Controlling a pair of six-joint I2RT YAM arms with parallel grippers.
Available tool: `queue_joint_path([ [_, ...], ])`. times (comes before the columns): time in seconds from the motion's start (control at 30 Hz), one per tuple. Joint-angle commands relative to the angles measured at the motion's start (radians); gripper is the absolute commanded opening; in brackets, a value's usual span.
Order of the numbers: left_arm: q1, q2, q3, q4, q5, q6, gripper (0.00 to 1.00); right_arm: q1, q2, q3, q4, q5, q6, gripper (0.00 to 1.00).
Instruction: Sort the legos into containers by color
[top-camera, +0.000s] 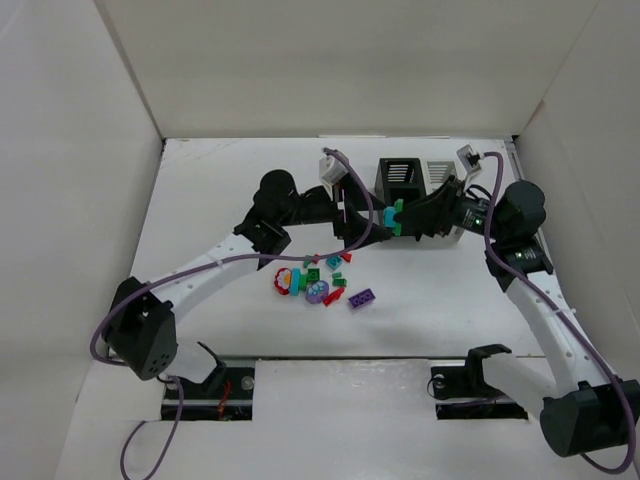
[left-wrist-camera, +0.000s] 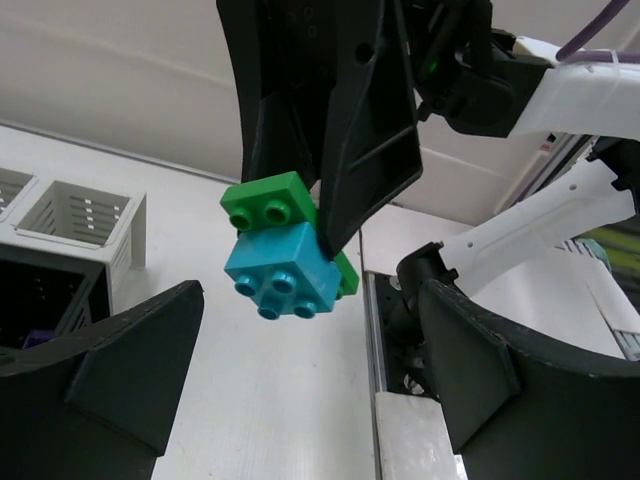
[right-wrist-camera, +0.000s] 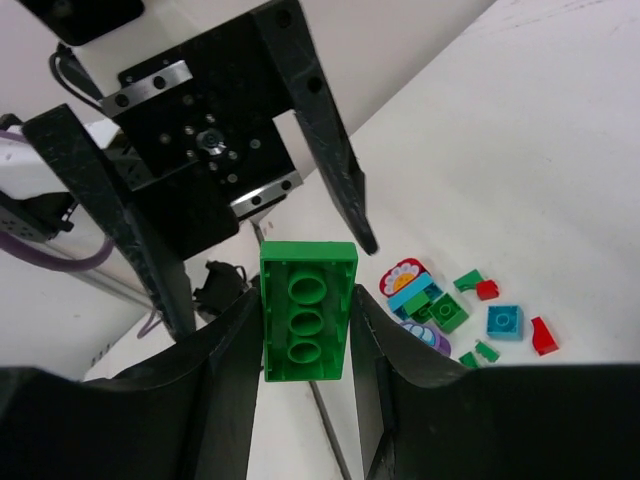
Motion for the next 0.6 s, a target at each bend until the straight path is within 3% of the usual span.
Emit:
queue_joint_path([
  [0.0,0.001,0.017,0.056,0.037,0.044,0.005,0.86,0.026,-0.007,0.050,0.072,-0.010,-0.014,0.28],
  [0.17,0.001,0.047,0.089,0.026,0.066,0.005,0.72,0.057,0.003,0.059,0.072,-0.010,-0.023,0.28],
  [0.33,0.001,0.047,0.099,0.026,0.086,0.005,0.49,0.057,0.013,0.059,0.072,-0.010,-0.023,0.28],
  [0.43,0.001,0.047,0.099,0.026,0.086,0.014,0.42,0.057,0.034,0.059,0.072,-0.010,-0.023,0.27],
  [0.57,0.001,0.038,0.099,0.026,0.097,0.014,0.22,0.057,0.043,0.068,0.072,-0.020,-0.032,0.27],
])
